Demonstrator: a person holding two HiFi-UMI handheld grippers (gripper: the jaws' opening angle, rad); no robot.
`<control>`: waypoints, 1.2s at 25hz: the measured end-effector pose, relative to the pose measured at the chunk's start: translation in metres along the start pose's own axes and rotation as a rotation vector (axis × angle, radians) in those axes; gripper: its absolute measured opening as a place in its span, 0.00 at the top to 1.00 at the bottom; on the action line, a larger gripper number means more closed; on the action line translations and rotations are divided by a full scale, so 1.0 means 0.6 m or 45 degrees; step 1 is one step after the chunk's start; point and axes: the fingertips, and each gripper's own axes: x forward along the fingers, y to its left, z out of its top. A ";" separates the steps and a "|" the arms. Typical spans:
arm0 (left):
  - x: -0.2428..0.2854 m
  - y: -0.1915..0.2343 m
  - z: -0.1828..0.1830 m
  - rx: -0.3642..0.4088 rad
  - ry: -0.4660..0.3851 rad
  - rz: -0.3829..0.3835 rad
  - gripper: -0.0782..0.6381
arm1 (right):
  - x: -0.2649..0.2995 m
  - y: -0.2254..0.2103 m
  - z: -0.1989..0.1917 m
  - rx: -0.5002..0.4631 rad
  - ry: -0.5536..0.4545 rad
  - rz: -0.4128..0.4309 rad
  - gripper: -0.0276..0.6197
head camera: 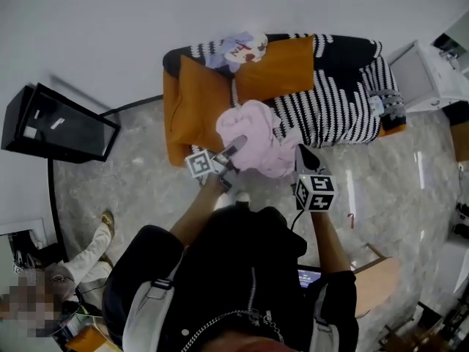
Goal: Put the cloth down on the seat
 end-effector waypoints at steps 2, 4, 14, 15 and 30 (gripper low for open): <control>0.005 0.008 0.015 -0.003 0.004 0.011 0.62 | 0.012 0.006 0.008 -0.006 0.003 -0.001 0.95; 0.013 0.014 0.025 -0.012 0.004 0.013 0.62 | 0.022 0.007 0.013 -0.011 0.013 -0.003 0.95; 0.037 0.048 0.040 -0.058 -0.017 0.037 0.62 | 0.046 -0.006 0.003 -0.003 0.071 0.010 0.95; 0.041 0.052 0.041 -0.060 -0.019 0.038 0.62 | 0.051 -0.009 0.002 0.001 0.074 0.017 0.95; 0.161 0.177 0.121 -0.065 -0.054 0.184 0.62 | 0.222 -0.104 0.012 0.032 0.213 0.134 0.95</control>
